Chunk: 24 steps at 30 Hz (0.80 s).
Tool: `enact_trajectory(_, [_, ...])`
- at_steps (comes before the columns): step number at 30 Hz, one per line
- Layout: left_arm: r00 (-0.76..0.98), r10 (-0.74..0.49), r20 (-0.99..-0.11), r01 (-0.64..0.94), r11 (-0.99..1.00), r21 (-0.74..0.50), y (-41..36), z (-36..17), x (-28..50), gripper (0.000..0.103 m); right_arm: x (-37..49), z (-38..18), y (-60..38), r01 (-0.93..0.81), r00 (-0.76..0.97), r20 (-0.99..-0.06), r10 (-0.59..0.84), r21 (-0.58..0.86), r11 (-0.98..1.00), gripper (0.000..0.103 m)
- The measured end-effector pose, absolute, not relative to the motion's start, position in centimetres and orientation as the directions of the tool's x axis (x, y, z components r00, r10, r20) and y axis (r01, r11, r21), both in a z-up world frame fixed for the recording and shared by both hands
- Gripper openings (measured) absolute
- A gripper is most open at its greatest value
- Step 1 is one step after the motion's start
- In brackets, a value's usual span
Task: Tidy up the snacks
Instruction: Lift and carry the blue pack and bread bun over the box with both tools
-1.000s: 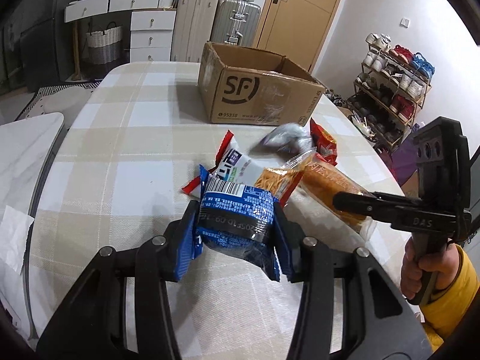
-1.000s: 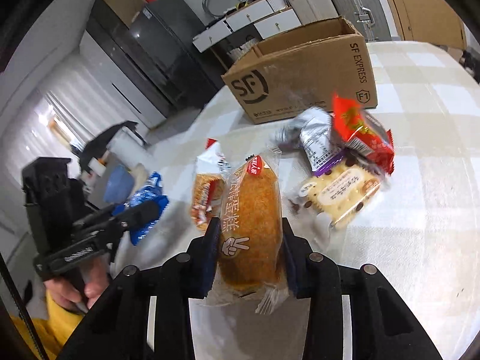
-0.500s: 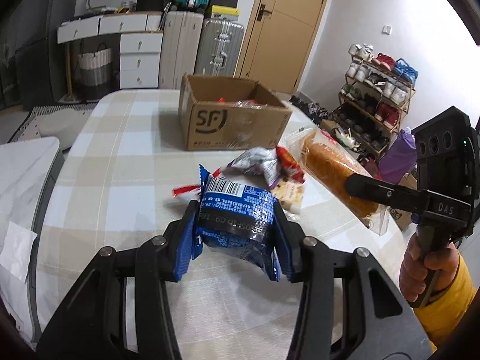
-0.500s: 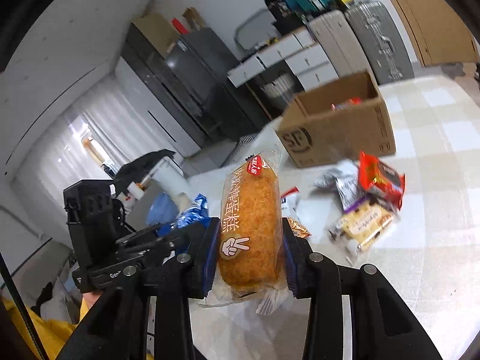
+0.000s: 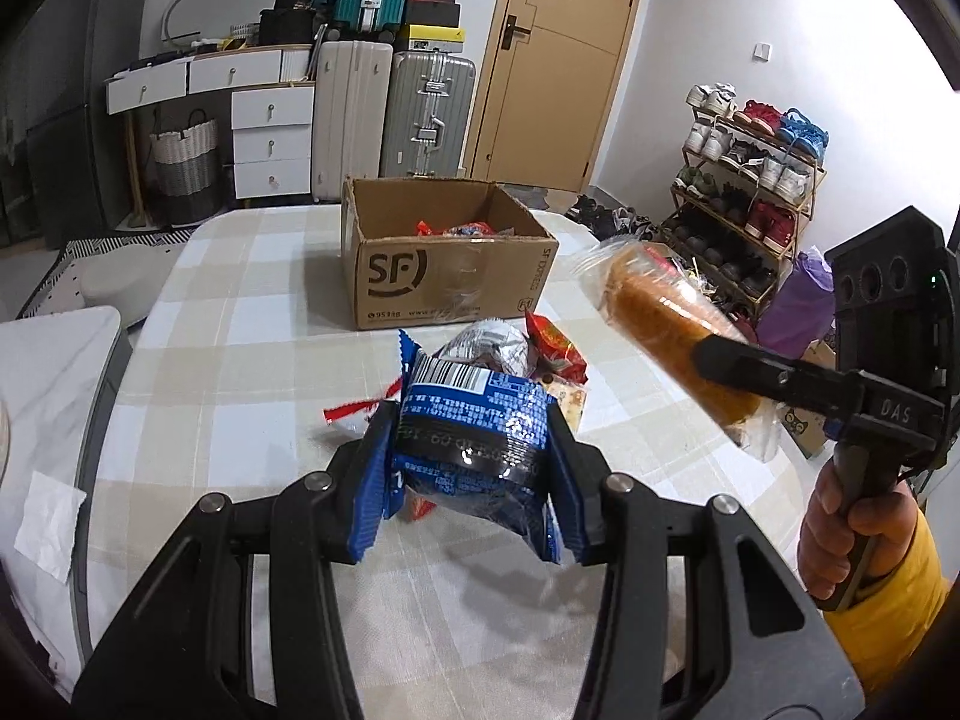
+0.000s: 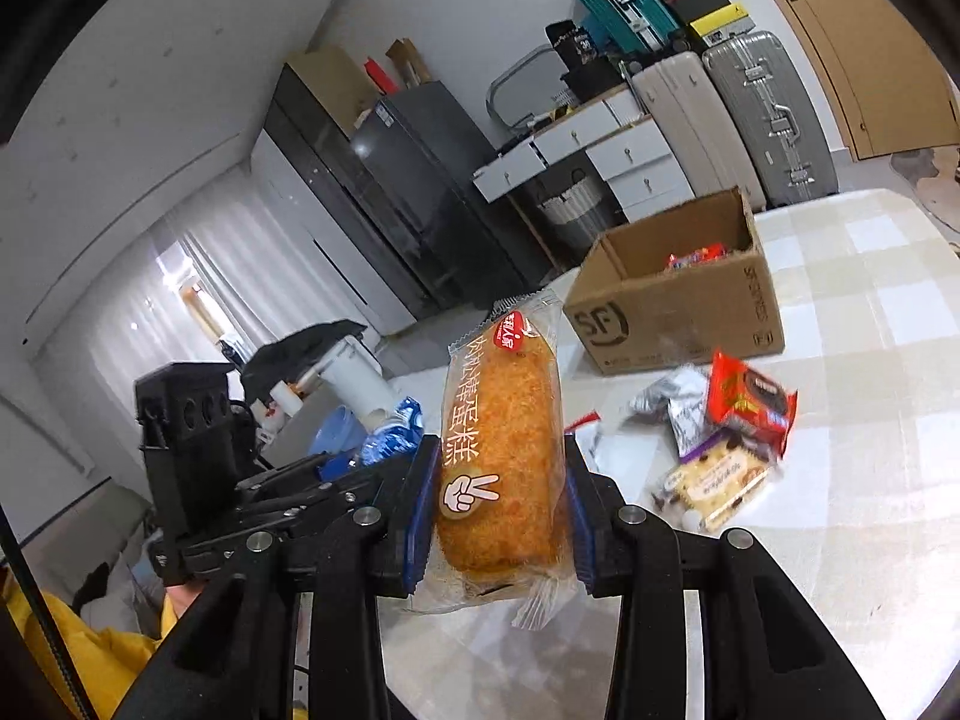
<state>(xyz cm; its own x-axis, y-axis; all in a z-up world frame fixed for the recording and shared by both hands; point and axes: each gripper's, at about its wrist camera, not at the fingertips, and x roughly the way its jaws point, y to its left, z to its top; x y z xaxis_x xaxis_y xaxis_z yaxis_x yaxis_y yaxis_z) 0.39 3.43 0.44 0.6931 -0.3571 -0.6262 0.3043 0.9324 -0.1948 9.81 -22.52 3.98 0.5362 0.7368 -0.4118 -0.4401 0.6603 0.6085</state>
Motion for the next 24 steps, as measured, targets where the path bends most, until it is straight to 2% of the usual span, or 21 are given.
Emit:
enact_trajectory(12, [0.73,-0.361,-0.58,0.312,0.931,-0.187,3.5,5.6,5.3,0.043,13.7,9.3,-23.1,-0.499,0.584,-0.364,0.726,0.545,0.674,0.038])
enact_trajectory(24, [0.737,-0.368,-0.567,0.308,0.929,-0.204,2.8,10.1,13.7,0.043,20.5,13.2,-22.9,-0.5,0.614,-0.37,0.697,0.501,0.706,0.038])
